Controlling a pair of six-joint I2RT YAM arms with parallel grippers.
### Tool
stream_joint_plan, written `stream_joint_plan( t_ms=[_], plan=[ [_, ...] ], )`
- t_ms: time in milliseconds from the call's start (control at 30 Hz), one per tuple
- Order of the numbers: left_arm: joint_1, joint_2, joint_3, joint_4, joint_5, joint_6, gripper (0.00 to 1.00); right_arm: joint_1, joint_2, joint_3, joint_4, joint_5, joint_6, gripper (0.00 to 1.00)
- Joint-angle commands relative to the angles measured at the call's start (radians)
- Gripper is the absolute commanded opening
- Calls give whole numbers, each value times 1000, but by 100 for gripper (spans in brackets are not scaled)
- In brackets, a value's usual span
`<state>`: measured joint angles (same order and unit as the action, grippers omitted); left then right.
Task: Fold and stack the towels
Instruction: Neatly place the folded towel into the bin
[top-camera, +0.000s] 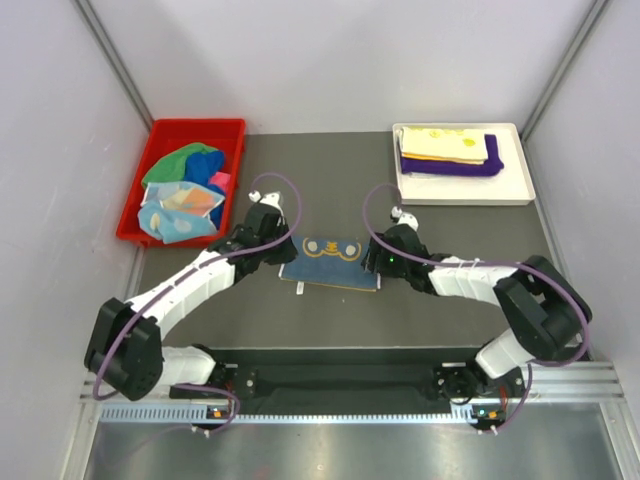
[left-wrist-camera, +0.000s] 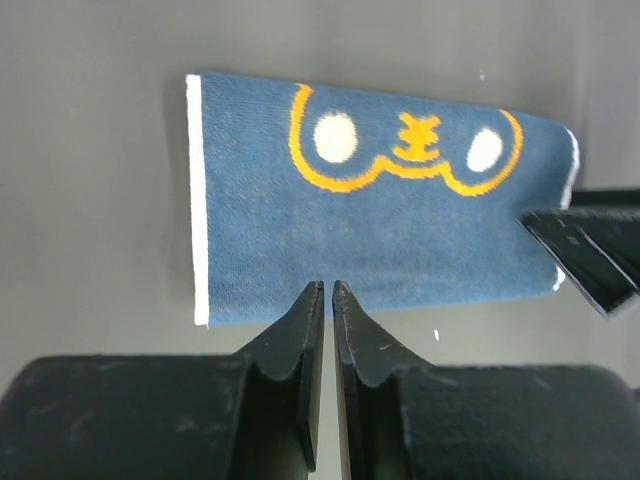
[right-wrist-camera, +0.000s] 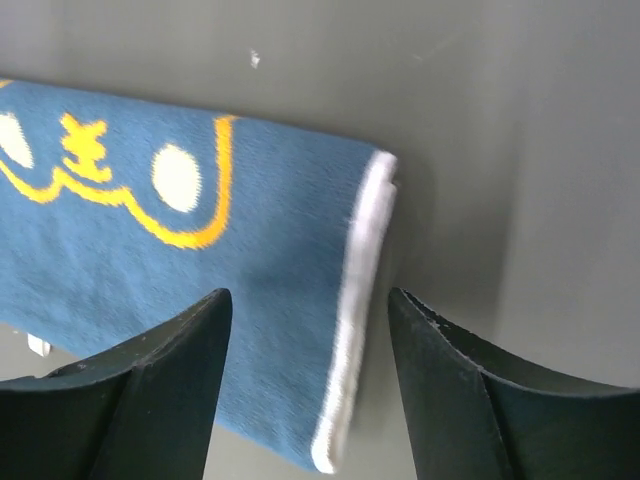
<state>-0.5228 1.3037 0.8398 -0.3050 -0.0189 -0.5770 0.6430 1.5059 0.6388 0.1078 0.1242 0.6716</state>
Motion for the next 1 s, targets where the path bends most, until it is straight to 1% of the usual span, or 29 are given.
stream_joint_plan(
  t_ms=[0, 33, 67, 133, 233, 333, 367, 433, 467, 500, 567, 667, 700, 767, 800, 867, 900, 967],
  plan=[
    [-9, -60, 5, -5, -3, 8, 13, 32, 57, 44, 3, -6, 32, 64],
    [-9, -66, 2, -9, -3, 6, 13, 53, 66, 54, -8, 15, 40, 63],
    [-9, -73, 4, -14, -3, 8, 14, 66, 85, 64, -20, 23, 43, 60],
    [-9, -81, 7, -20, -4, 8, 14, 89, 103, 97, -75, 64, 51, 57],
    [-9, -95, 13, -29, 2, 8, 14, 107, 129, 122, -132, 94, 54, 49],
    [-9, -103, 15, -36, 5, 9, 14, 122, 154, 159, -190, 136, 37, 34],
    [-9, -103, 16, -37, 7, 9, 14, 124, 168, 170, -207, 150, 31, 24],
    [-9, -104, 31, -52, 7, 14, 14, 126, 180, 209, -255, 181, 5, 13],
    [-9, -104, 38, -57, 7, 17, 13, 124, 192, 228, -272, 195, -12, 6],
    [-9, -106, 53, -65, 5, 23, 13, 124, 200, 270, -313, 212, -29, 3],
    [-9, -115, 70, -89, 1, 29, 13, 122, 226, 318, -344, 264, -81, 0],
    [-9, -126, 104, -114, 8, 43, 14, 110, 284, 445, -411, 345, -180, 0],
    [-9, -126, 120, -121, 10, 48, 13, 103, 303, 522, -439, 362, -213, 0],
    [-9, -130, 139, -147, 13, 58, 13, 84, 371, 611, -476, 425, -312, 0],
    [-9, -130, 162, -163, 11, 66, 13, 77, 394, 696, -496, 442, -384, 0],
    [-9, -138, 186, -190, 11, 77, 14, 47, 469, 790, -523, 501, -447, 0],
    [-9, -142, 194, -200, 13, 91, 14, 37, 494, 882, -537, 520, -513, 0],
    [-9, -150, 205, -216, 7, 97, 14, 1, 568, 976, -548, 564, -578, 0]
  ],
)
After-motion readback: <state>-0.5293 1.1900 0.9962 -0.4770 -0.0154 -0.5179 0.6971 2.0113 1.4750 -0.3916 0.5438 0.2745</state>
